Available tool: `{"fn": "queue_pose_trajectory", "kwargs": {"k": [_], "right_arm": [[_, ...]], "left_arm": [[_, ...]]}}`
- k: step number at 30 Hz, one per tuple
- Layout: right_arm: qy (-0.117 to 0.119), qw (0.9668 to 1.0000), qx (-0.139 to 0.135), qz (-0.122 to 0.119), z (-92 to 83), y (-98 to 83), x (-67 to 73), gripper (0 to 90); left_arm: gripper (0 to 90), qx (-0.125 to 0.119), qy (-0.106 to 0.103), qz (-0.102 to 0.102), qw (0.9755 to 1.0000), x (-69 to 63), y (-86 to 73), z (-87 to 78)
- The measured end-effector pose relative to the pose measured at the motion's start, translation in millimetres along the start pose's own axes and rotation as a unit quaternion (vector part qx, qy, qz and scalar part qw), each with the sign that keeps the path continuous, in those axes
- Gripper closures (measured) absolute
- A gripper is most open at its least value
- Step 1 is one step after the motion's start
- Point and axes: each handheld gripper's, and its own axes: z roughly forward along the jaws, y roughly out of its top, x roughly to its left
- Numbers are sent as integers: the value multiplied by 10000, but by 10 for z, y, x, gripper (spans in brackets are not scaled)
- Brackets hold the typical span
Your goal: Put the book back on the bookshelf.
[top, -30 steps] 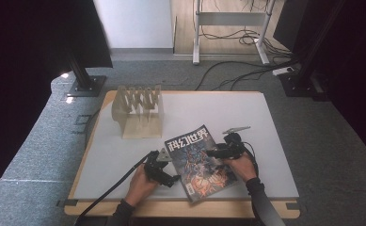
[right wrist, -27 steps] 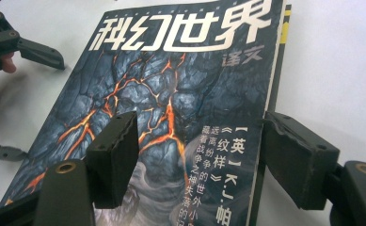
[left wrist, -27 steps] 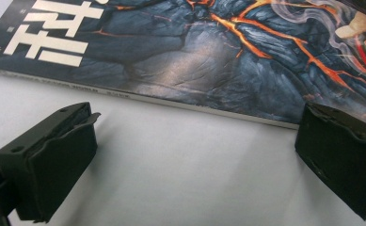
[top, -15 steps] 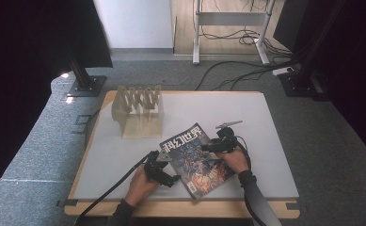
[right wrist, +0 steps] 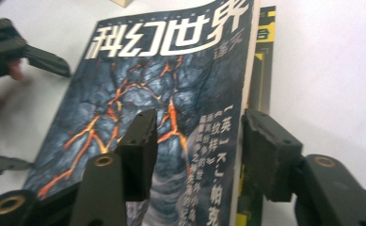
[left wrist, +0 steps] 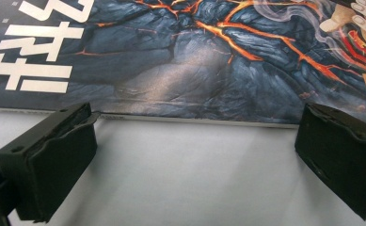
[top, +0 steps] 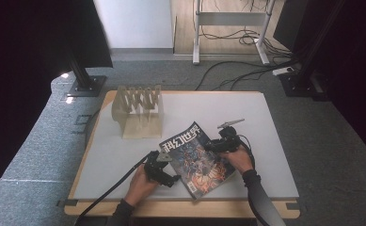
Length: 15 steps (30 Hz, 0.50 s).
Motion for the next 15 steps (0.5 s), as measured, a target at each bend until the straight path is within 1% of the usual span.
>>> {"fn": "queue_pose_trajectory", "kwargs": {"k": [4,8,9,12,13,15], "right_arm": [[-142,9998,61,-117,-5,33,18,593],[-163,9996,-51,-231,-71,43,67,738],[-213,9993,-48,-287,-86,50,90,770],[-377,9982,66,-456,-112,78,180,807],[-468,9975,73,-527,-117,87,215,810],[-551,9966,93,-612,-134,103,272,815]], "left_arm": [[0,1,-3,0,10000,0,0,0],[0,1,-4,-4,10000,0,0,0],[0,10,-4,7,10000,1,0,-1],[0,10,-5,4,10000,1,0,-1],[0,11,-5,4,10000,1,0,-1],[0,11,-3,-2,10000,0,0,-1]]}}
